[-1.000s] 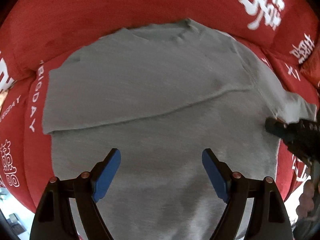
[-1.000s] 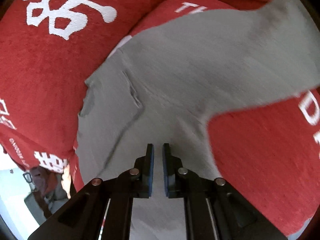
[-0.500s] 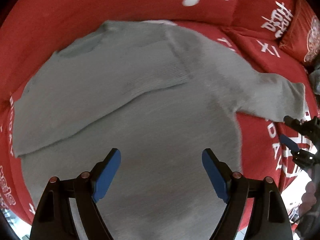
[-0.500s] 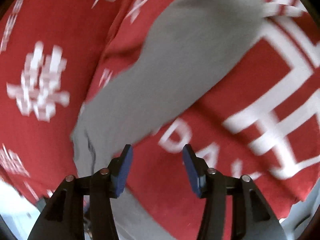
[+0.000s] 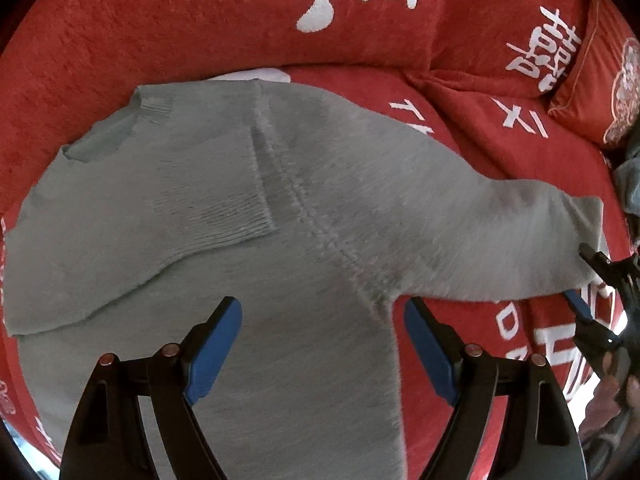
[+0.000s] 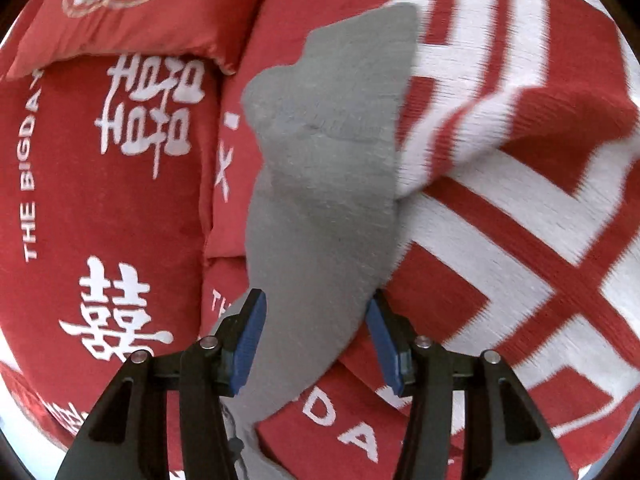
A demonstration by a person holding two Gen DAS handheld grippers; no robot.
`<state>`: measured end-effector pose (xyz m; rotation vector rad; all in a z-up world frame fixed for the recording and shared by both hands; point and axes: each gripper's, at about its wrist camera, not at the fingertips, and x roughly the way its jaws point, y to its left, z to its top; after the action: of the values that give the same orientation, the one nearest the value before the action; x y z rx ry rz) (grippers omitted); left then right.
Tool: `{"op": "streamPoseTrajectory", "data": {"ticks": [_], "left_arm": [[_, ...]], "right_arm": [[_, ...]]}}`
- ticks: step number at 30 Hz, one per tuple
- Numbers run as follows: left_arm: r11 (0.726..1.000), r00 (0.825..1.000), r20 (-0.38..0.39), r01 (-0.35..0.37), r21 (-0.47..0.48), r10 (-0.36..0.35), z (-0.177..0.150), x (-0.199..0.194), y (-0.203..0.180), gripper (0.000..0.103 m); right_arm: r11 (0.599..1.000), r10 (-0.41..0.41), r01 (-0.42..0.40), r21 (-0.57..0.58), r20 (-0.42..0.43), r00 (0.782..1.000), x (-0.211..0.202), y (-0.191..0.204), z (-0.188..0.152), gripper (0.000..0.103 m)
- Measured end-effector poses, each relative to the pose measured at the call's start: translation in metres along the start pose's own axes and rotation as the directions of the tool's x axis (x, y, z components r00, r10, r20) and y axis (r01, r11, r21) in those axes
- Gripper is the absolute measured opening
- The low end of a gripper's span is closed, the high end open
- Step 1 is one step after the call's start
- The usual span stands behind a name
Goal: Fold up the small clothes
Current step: 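Grasp the sleeve nearest the right gripper and lift it, then lay the held sleeve across the folded body and open the right gripper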
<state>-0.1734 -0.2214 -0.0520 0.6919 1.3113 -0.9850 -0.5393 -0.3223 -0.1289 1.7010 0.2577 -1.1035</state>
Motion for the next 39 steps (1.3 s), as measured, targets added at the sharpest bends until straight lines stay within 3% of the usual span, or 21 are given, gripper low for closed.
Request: {"op": "streamPoseTrajectory", "data": {"ticks": [3, 8, 9, 10, 12, 16, 19, 22, 25, 30, 34, 39], "left_arm": [[1.000, 1.000, 0.011, 0.003, -0.003, -0.003, 0.008, 0.003, -0.006, 0.084], [1.000, 0.997, 0.074, -0.023, -0.007, 0.024, 0.024, 0.000, -0.009, 0.084], [0.999, 0.996, 0.082, -0.031, -0.011, 0.032, 0.027, 0.001, -0.010, 0.084], [0.999, 0.996, 0.085, -0.033, -0.013, 0.034, 0.030, 0.003, -0.012, 0.084], [0.999, 0.995, 0.088, -0.046, -0.005, 0.046, 0.033, 0.008, -0.016, 0.084], [0.993, 0.990, 0.100, -0.108, 0.043, 0.104, 0.033, 0.020, -0.029, 0.084], [0.988, 0.991, 0.050, -0.125, 0.096, 0.120, 0.029, 0.038, -0.038, 0.084], [0.986, 0.991, 0.076, -0.120, 0.117, 0.111, 0.029, 0.039, -0.039, 0.084], [0.994, 0.996, 0.055, -0.072, 0.078, 0.068, 0.032, 0.031, -0.026, 0.084], [0.999, 0.989, 0.138, -0.045, -0.002, 0.045, 0.030, -0.006, 0.023, 0.084], [0.995, 0.980, 0.179, -0.078, -0.060, 0.087, 0.028, -0.026, 0.072, 0.084], [0.979, 0.970, 0.184, -0.134, -0.151, 0.161, 0.023, -0.037, 0.140, 0.084]], "right_arm": [[0.998, 0.044, -0.044, -0.040, -0.014, 0.999, 0.008, 0.005, 0.000, 0.056], [0.984, 0.181, -0.181, -0.002, -0.017, 0.983, 0.025, 0.013, 0.006, 0.053], [0.980, 0.199, -0.199, 0.013, -0.022, 0.980, 0.027, 0.014, 0.007, 0.042], [0.976, 0.217, -0.216, 0.027, -0.029, 0.976, 0.029, 0.016, 0.009, 0.022], [0.972, 0.230, -0.228, 0.052, -0.043, 0.972, 0.031, 0.018, 0.011, 0.009], [0.937, 0.334, -0.327, 0.121, -0.046, 0.941, 0.032, 0.023, 0.011, 0.007], [0.905, 0.423, -0.416, 0.093, -0.076, 0.903, 0.030, 0.042, 0.007, 0.007], [0.887, 0.462, -0.461, 0.042, -0.120, 0.879, 0.029, 0.066, 0.002, 0.007], [0.872, 0.478, -0.489, -0.031, -0.165, 0.863, 0.028, 0.097, -0.007, 0.007], [0.828, 0.468, -0.525, -0.196, -0.273, 0.840, 0.035, 0.160, -0.042, 0.007], [0.772, 0.434, -0.552, -0.315, -0.374, 0.820, 0.050, 0.208, -0.081, 0.007], [0.690, 0.338, -0.575, -0.439, -0.508, 0.792, 0.083, 0.256, -0.155, 0.007]]}}
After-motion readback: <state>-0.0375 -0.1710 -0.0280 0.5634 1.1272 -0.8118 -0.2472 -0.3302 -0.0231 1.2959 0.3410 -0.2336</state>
